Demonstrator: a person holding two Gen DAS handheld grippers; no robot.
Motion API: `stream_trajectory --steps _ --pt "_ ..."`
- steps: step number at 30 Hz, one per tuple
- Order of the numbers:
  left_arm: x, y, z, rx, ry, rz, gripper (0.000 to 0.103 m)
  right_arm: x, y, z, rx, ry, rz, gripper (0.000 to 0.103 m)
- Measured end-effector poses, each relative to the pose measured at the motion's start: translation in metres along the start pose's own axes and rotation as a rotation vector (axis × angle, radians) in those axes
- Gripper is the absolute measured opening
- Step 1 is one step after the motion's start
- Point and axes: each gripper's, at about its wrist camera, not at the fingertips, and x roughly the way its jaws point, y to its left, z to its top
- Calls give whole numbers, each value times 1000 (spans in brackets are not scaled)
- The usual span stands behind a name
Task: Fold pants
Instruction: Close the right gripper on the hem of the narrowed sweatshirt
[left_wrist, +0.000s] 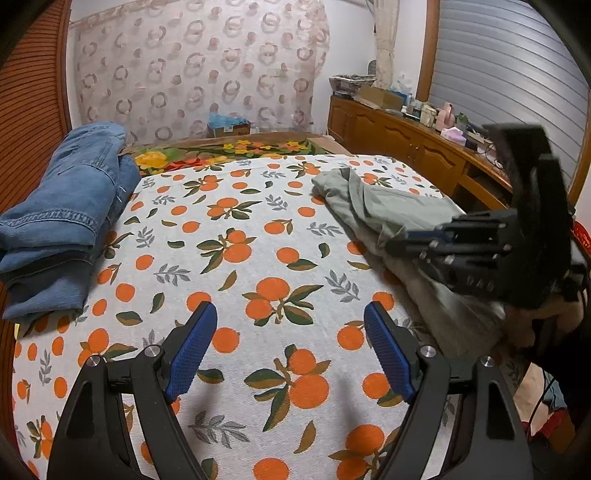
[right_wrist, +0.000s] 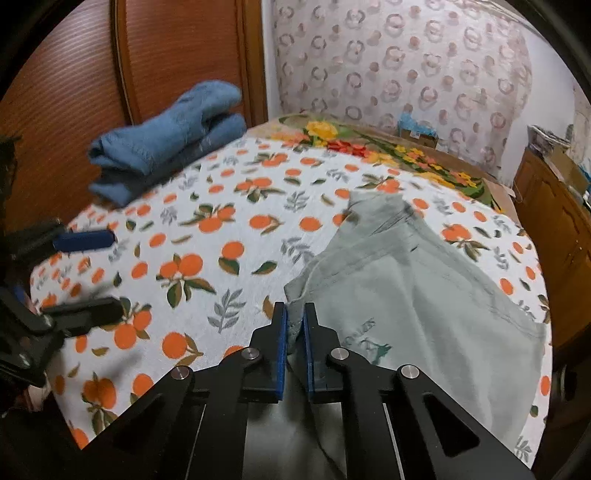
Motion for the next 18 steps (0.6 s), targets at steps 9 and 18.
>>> stream_trajectory --steps 9,18 --pt "4 -8 0 11 8 -9 83 -29 -16 0 34 -74 -2 5" --pt "6 -21 9 39 -3 -25 82 -44 -47 0 73 -93 -84 5"
